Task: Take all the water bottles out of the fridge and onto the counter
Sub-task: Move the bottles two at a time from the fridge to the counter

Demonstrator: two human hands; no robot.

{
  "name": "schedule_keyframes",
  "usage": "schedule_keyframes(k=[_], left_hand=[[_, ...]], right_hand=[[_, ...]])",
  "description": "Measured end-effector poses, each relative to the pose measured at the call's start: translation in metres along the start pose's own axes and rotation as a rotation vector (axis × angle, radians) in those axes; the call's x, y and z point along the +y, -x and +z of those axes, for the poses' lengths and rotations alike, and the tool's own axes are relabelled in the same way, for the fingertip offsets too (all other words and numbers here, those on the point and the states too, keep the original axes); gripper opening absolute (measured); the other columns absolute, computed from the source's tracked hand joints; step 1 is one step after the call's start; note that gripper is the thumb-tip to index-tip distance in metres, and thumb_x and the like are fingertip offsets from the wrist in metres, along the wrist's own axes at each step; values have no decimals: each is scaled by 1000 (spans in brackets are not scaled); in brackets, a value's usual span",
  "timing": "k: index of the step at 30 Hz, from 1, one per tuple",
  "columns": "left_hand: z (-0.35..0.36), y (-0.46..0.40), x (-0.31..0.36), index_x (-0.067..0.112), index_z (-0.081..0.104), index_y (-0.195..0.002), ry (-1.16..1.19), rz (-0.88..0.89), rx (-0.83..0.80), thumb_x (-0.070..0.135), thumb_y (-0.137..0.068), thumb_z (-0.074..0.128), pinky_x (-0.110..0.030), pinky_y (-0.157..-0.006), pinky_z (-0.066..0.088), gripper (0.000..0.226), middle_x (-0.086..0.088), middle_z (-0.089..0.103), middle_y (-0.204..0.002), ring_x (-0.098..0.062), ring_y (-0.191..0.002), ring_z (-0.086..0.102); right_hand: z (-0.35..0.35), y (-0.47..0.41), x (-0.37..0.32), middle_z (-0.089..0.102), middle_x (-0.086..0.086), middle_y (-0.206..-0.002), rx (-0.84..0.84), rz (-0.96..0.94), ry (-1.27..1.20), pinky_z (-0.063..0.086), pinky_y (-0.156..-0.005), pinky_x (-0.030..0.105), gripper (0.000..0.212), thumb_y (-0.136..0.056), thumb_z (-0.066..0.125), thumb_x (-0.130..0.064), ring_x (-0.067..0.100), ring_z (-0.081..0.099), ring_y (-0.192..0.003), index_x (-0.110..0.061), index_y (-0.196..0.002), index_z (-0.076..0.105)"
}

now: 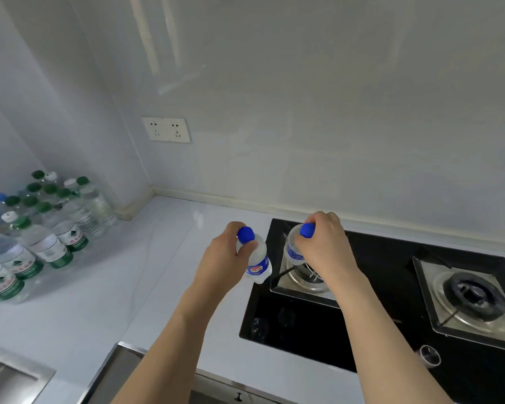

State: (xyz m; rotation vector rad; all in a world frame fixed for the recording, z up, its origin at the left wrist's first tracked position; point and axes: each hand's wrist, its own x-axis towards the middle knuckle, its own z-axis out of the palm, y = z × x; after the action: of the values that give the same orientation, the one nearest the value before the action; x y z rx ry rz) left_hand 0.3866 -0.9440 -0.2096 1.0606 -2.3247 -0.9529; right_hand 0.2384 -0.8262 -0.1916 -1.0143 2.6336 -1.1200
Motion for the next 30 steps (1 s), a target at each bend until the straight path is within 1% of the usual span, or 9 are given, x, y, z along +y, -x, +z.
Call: schedule_keyframes(k=[4, 7, 10, 13, 15, 21, 24, 27, 30], left_hand=[[-13, -9, -28, 29, 47, -120, -15, -54, 11, 31, -97, 54, -24, -70, 46, 24, 6, 60, -108, -15, -94, 58], [-30, -16, -54, 30, 48, -115, -14, -84, 29, 32, -96, 53, -29, -69, 51, 19, 5, 62, -103, -17, -92, 60], [-53, -21, -83, 31, 48, -111, -2, -104, 41, 32, -96, 53, -33, -72, 54, 16, 5, 64, -101, -16, -94, 61], [-83, -26, -113, 30, 48, -110, -21, -119, 56, 33, -96, 54, -33, -70, 52, 16, 4, 64, -98, -17, -87, 61], [-109, -32, -137, 28, 49, -110, -27, -136, 81, 33, -95, 54, -32, -67, 51, 16, 3, 64, -97, -18, -81, 61], [-173, -44, -209, 27, 50, -111, -43, -204, 127, 34, -94, 56, -36, -69, 49, 19, -1, 65, -96, -23, -83, 61], [-200, -46, -249, 29, 50, -107, -29, -258, 134, 35, -93, 57, -38, -72, 50, 18, -3, 66, -94, -24, -92, 61], [-231, -45, -292, 30, 50, -104, -21, -310, 147, 36, -91, 59, -40, -74, 51, 17, -2, 66, -91, -23, -92, 62], [-259, -41, -330, 28, 53, -107, -31, -358, 177, 34, -91, 61, -39, -73, 50, 19, -4, 67, -93, -24, -89, 62]], right_hand=[[31, -14, -15, 47, 1, -102, -63, -29, 0, 45, -66, 26, 20, -82, 65, -21, 16, 55, -77, -15, -97, 54], [58, -22, -32, 47, 1, -102, -125, -55, -10, 45, -69, 26, 18, -82, 64, -20, 15, 54, -78, -14, -96, 55], [90, -26, -54, 48, 0, -102, -176, -73, 7, 46, -70, 28, 15, -82, 62, -19, 15, 52, -79, -15, -95, 55], [124, -31, -84, 47, -1, -100, -213, -85, 15, 36, -58, 18, 13, -82, 60, -17, 12, 50, -75, -15, -94, 55], [151, -34, -109, 47, -2, -100, -252, -116, 19, 34, -58, 15, 13, -82, 60, -17, 12, 50, -75, -15, -95, 55], [228, -38, -184, 47, -3, -104, -364, -187, 61, 43, -70, 26, 17, -81, 57, -15, 18, 55, -85, -17, -98, 56], [270, -38, -215, 47, -5, -106, -437, -242, 95, 41, -68, 23, 19, -81, 59, -17, 17, 55, -85, -20, -99, 56], [316, -33, -250, 47, -6, -106, -522, -304, 109, 41, -68, 22, 17, -82, 60, -19, 15, 56, -85, -23, -98, 56], [357, -28, -285, 47, -6, -107, -610, -350, 118, 44, -72, 23, 16, -82, 60, -18, 17, 56, -88, -22, -97, 56]])
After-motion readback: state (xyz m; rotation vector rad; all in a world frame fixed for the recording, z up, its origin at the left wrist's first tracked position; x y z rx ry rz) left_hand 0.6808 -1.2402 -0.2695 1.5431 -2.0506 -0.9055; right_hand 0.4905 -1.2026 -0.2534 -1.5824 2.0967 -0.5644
